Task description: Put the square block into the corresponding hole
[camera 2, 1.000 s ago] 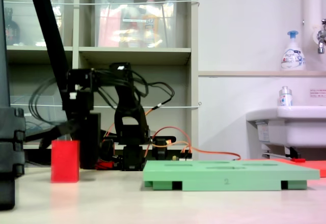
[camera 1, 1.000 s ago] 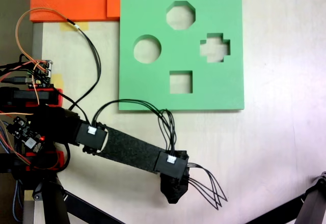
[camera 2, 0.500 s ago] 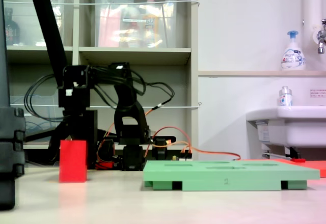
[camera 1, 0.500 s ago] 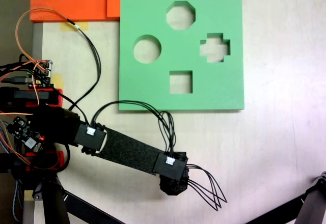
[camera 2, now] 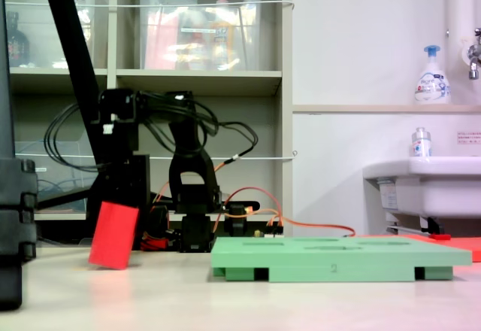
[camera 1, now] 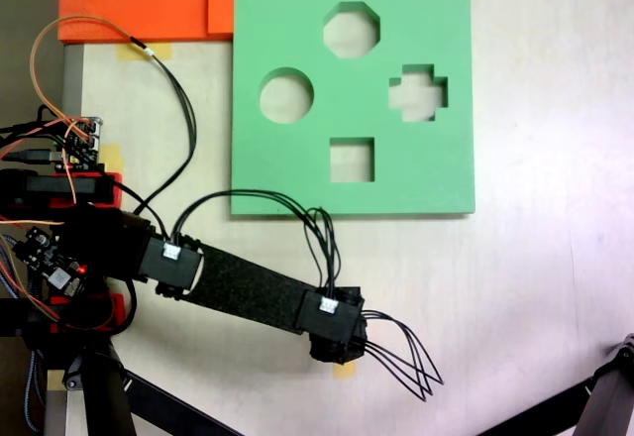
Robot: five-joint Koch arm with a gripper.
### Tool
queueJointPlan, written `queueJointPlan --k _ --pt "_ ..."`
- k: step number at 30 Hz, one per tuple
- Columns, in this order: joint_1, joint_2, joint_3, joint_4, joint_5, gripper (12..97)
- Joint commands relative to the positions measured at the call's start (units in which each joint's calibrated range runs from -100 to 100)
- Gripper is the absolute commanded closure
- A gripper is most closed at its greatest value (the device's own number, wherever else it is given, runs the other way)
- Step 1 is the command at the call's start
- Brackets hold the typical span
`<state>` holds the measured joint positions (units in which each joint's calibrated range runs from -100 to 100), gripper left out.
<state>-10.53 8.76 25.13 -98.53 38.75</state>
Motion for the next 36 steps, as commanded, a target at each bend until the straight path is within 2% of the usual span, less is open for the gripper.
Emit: queueJointPlan --k 1,12,19,27,32,36 --pt "0.1 -1.35 -0.41 -1.47 -0.34 81.5" --pt "0.05 -12.53 -0.41 -1.47 -0.24 81.5" --pt "1.12 -29.84 1.29 -1.47 0.73 81.5" --pt "11.23 -40.32 4.38 -1.47 9.67 81.5" --pt "19.15 -39.2 5.07 -1.47 16.9 81.5" --pt "22.32 -33.76 9.16 -1.47 20.07 81.5"
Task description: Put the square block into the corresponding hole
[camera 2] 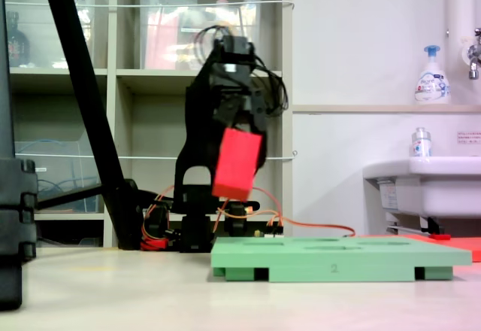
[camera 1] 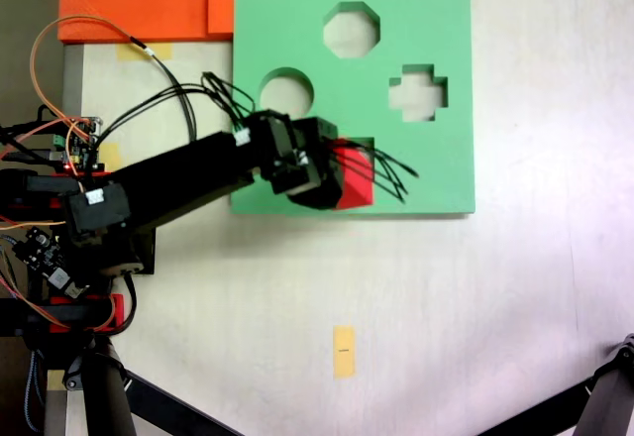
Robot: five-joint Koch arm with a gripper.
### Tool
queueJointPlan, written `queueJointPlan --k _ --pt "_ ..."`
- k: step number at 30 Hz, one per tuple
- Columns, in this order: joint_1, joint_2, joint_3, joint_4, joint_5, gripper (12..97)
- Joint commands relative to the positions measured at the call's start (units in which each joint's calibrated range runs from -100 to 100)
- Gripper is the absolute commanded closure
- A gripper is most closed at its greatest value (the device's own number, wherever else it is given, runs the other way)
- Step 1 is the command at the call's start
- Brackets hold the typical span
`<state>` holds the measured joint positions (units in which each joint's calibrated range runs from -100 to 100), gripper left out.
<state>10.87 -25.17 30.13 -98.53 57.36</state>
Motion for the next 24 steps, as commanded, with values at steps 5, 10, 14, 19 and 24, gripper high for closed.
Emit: queueJointPlan --k 5,10,14,19,24 --pt "1.71 4.22 4.86 -1.47 3.96 81.3" --pt "1.61 7.43 4.86 -1.47 5.37 81.5" --pt "1.66 10.79 4.86 -1.47 6.15 81.5" --pt "2.05 14.28 4.86 -1.47 6.25 81.5" --pt "2.64 16.51 4.86 -1.47 6.3 81.5"
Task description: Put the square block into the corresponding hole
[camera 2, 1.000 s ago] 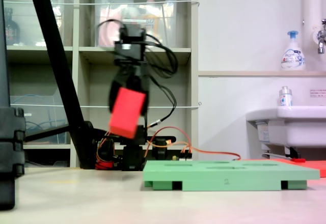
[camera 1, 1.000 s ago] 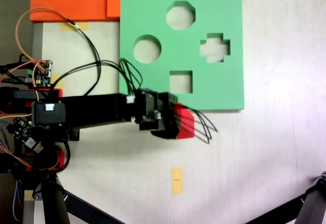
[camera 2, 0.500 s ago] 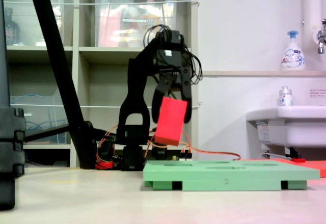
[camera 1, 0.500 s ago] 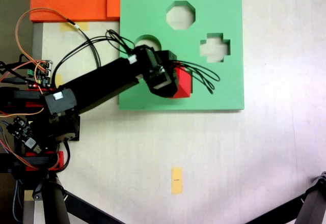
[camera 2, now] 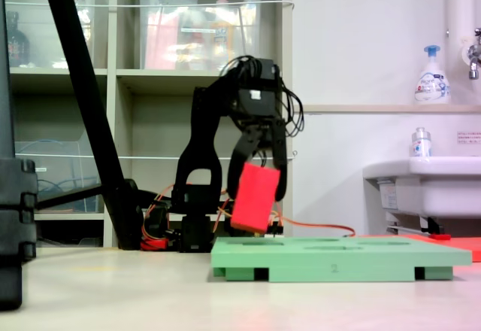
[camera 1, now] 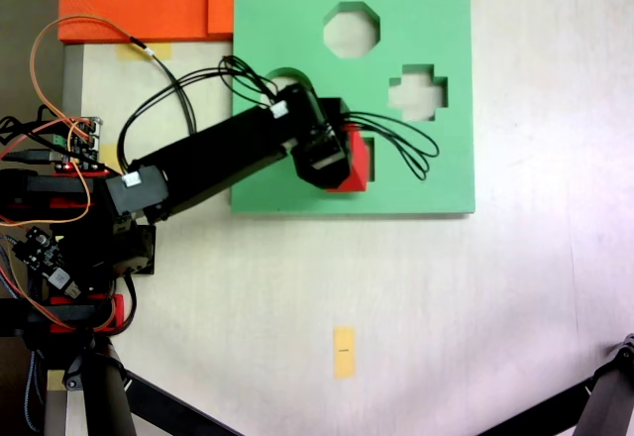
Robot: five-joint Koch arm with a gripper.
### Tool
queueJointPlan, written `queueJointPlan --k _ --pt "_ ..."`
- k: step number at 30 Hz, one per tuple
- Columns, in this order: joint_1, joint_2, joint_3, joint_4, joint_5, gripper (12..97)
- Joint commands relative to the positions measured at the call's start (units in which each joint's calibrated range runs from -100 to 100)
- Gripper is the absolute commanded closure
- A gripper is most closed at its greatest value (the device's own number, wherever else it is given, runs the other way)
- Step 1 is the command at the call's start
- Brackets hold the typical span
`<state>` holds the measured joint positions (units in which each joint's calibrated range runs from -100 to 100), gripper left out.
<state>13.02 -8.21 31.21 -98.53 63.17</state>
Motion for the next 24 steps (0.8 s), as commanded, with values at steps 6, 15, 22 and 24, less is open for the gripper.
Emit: queueJointPlan --k 6,15,22,24 --pt "0.98 1.22 3.78 -1.47 0.49 81.3" --pt "0.98 1.78 3.88 -1.47 0.34 81.2" --pt "0.98 1.92 4.18 -1.47 0.88 81.2" --pt "0.98 2.06 4.68 -1.08 1.17 81.2"
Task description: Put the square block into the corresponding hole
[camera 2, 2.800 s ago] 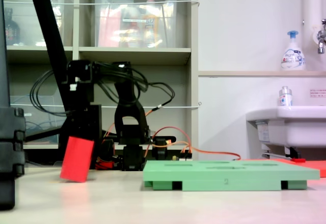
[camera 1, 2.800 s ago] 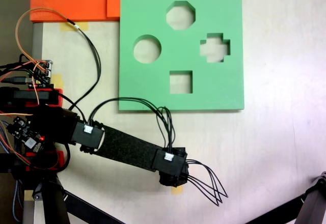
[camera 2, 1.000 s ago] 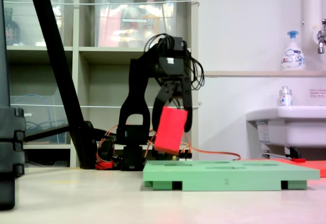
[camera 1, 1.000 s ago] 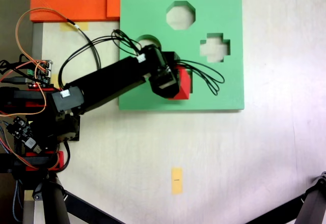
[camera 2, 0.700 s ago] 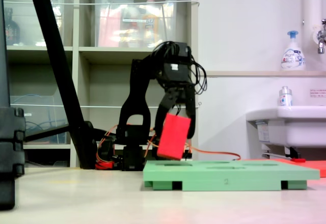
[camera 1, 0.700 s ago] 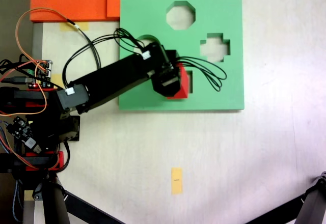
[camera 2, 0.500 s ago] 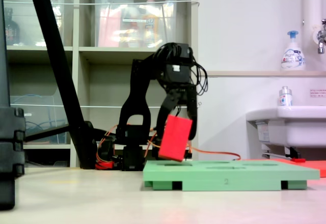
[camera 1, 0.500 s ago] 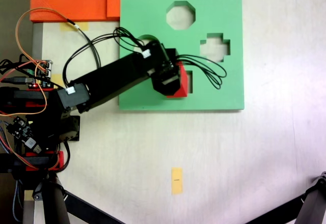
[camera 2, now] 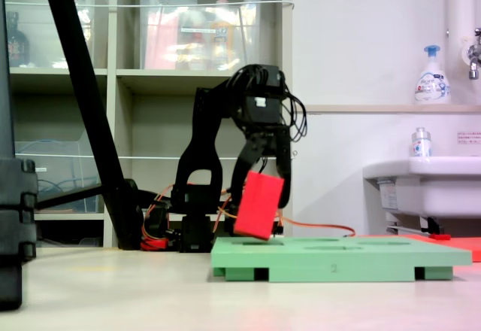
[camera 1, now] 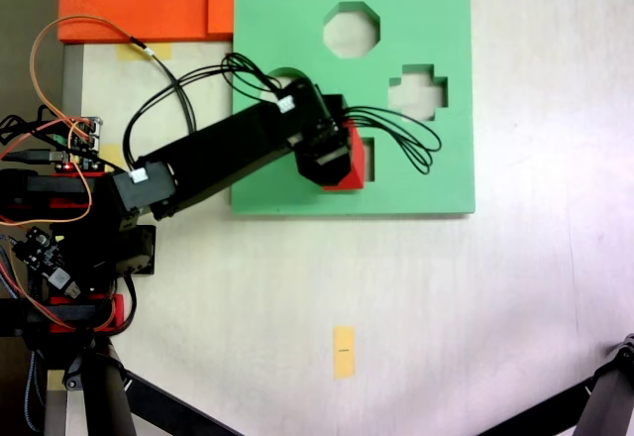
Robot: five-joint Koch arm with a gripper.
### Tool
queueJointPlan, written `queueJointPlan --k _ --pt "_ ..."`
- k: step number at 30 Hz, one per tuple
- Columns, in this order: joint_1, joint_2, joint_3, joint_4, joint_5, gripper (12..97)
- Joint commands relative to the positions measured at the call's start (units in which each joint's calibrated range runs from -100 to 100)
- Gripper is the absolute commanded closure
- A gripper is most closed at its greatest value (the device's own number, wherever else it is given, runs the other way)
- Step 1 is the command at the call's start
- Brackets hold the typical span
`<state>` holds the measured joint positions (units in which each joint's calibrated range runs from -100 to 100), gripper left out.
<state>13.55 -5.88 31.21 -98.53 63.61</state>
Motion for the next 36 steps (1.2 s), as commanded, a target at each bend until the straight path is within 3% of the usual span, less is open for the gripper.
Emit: queueJointPlan --k 1,36 --pt "0.44 -0.26 4.88 -0.7 0.83 81.1" --pt "1.71 9.79 6.68 6.81 1.81 81.2"
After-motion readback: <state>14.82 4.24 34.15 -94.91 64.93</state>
